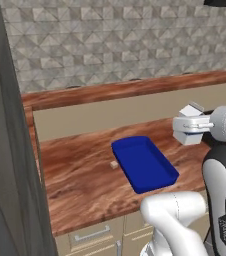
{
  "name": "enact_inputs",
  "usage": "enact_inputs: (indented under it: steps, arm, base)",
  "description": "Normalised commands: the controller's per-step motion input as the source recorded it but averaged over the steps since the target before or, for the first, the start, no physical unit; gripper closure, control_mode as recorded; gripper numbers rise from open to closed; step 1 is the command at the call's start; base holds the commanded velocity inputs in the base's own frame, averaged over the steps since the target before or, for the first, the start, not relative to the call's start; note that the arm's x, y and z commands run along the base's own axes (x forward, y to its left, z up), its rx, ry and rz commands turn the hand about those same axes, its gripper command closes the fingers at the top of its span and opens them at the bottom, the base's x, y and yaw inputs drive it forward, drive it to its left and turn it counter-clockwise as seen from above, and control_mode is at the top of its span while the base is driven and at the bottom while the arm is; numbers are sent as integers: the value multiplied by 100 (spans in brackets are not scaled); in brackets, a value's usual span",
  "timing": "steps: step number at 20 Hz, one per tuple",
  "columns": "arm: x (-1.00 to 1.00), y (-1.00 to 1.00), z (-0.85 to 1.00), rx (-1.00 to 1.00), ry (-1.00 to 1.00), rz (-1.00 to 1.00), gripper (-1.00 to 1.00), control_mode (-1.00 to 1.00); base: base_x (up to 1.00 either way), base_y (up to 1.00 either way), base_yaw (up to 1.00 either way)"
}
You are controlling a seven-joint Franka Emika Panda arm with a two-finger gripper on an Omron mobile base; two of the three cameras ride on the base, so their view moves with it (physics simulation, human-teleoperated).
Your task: Take out the milk from the fridge and place it on the tray on the counter. Then take the sugar cube near the tray and place it in the tray.
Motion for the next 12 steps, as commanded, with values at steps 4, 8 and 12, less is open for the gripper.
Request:
enact_inputs:
  steps: [4, 8, 12]
  arm:
    - [0, 0, 0, 0, 0, 0, 100, 100]
    - [0, 0, 0, 0, 0, 0, 100, 100]
    - [0, 0, 0, 0, 0, 0, 100, 100]
  base:
    - [90, 23, -16]
    - [55, 8, -26]
    - [39, 1, -8]
